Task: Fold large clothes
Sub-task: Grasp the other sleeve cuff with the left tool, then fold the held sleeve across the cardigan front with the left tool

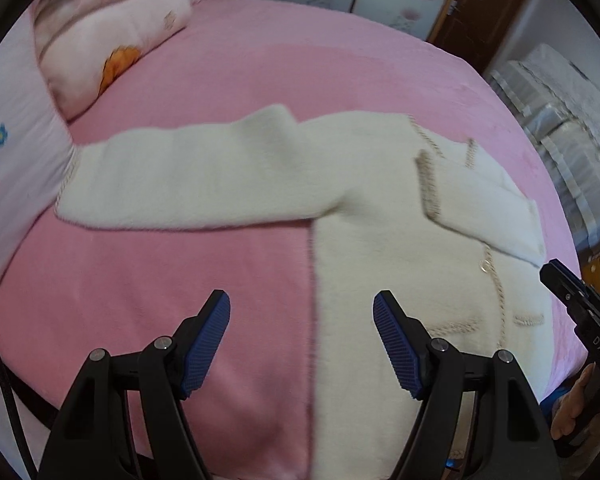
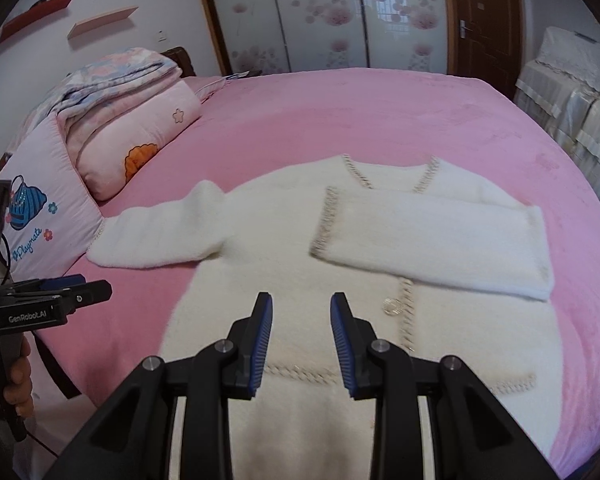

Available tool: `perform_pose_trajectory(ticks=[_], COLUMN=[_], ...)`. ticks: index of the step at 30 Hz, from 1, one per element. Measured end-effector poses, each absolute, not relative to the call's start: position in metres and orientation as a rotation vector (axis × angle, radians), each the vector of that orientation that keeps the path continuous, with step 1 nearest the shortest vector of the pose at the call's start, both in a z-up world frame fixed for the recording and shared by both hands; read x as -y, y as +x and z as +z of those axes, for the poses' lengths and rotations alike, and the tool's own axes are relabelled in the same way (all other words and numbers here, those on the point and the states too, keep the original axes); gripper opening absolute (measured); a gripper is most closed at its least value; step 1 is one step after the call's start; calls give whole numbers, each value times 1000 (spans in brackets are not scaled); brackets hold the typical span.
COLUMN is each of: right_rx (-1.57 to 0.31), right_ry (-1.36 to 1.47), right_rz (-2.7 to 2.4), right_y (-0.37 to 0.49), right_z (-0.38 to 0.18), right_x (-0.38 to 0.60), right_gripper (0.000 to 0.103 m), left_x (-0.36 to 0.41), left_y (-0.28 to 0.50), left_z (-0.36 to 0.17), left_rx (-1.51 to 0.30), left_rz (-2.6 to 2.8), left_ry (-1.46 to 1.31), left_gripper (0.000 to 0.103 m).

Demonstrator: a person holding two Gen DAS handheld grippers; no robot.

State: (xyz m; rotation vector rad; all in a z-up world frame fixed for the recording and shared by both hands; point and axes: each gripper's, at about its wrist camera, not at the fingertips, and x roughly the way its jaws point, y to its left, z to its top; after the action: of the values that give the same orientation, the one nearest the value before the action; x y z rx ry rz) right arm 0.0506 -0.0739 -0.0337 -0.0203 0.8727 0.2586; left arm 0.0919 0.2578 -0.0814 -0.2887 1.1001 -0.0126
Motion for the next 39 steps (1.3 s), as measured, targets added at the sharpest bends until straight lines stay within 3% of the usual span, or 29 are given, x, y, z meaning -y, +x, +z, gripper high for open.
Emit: perform_pose_trajectory(ticks=[6,17,26,27,29,30,39], right_rx=[-894,-990,-1039,-1043,-1050,-1055,-1082], right_ry=[-71,-77,-66,-60,-45,-39,2], right_rz=[279,317,306,308,313,316,298], right_y=[92,140,161,162,163,162,149], right_z=[-58,-110,-140,-142,-146,-147,-152], right_x=[26,-16,-18,-19,-19,-19,19], right_gripper=[30,30,30,30,30,30,30], left_x=[-348,-477,-500,-498,-490,-486,-375], left_y=[123,168,176,178,179,178,176], left_z=[-132,-206,-237,-235,-228,-224,-123], left_rx=[-1148,-1205,-1204,-1195,-1158,-1141,-886], left_rz=[60,368,401,411,446,450,386], left_ry=[-512,-675,-771,-753,-682,-661,-415], left_gripper=[73,73,74,71,40,14,11])
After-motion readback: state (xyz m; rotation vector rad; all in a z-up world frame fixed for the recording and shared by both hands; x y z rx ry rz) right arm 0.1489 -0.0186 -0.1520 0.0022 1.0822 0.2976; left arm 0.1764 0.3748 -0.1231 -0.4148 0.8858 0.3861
